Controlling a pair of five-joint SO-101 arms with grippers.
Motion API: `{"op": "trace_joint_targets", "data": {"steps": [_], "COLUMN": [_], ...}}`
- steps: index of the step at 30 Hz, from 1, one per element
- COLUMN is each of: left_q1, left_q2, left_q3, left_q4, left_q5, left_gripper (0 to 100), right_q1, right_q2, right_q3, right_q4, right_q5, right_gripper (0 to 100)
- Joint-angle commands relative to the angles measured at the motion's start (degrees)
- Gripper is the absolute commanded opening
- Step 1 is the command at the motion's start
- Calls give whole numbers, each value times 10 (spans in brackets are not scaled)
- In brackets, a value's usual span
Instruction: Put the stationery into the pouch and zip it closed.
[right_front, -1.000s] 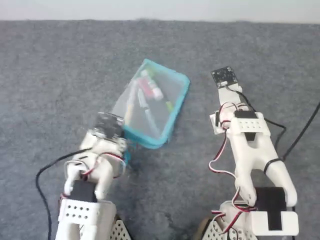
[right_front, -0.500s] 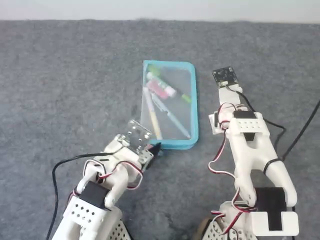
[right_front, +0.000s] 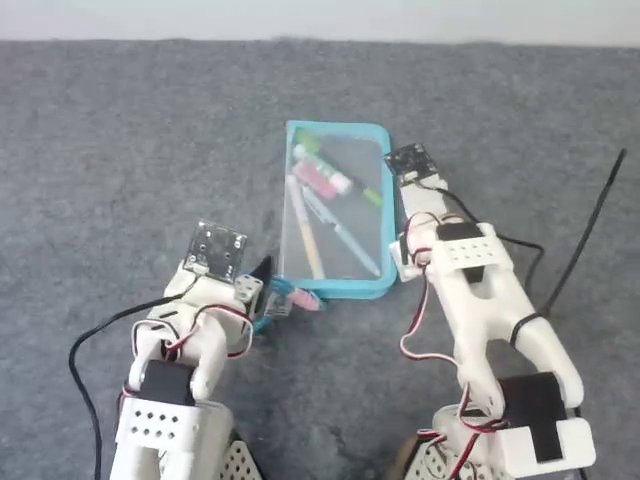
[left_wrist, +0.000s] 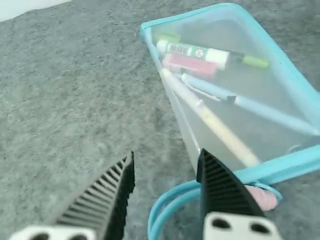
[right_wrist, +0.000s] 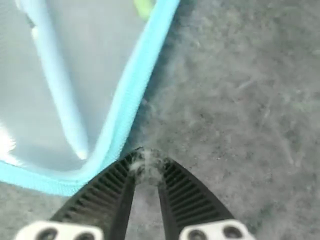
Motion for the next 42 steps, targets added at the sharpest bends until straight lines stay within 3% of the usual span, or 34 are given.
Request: {"op": "trace_joint_targets", "data": {"steps": [1,11,17,23,30,37,42], "left_q1": [-20,-87,-102,-101,-100,-100,-100], "left_q2": [-3,-3,-3,-3,-3,-3,-3], "left_q3": [-30,15,16,15,29,95,103], "left_q4": [-36,-149,-145,-110,-137,-268,-294], "left_q5": [10,10,10,10,10,10,10], "left_gripper": [196,197,198,198,198,198,198], "right_q1": [-12,-14,-43,-57,-55,-56,-57], "right_q2": [-9,-27,-134,-198,-199,-199,-199], "right_q3": [-40,-47,40,156,240,251,251], "right_q4": [4,7,-3,-133,-308,-331,-331], "right_q5": [-9,-11,-10,-5,-7,-6,-7], "right_gripper": [6,6,6,6,6,6,6]}}
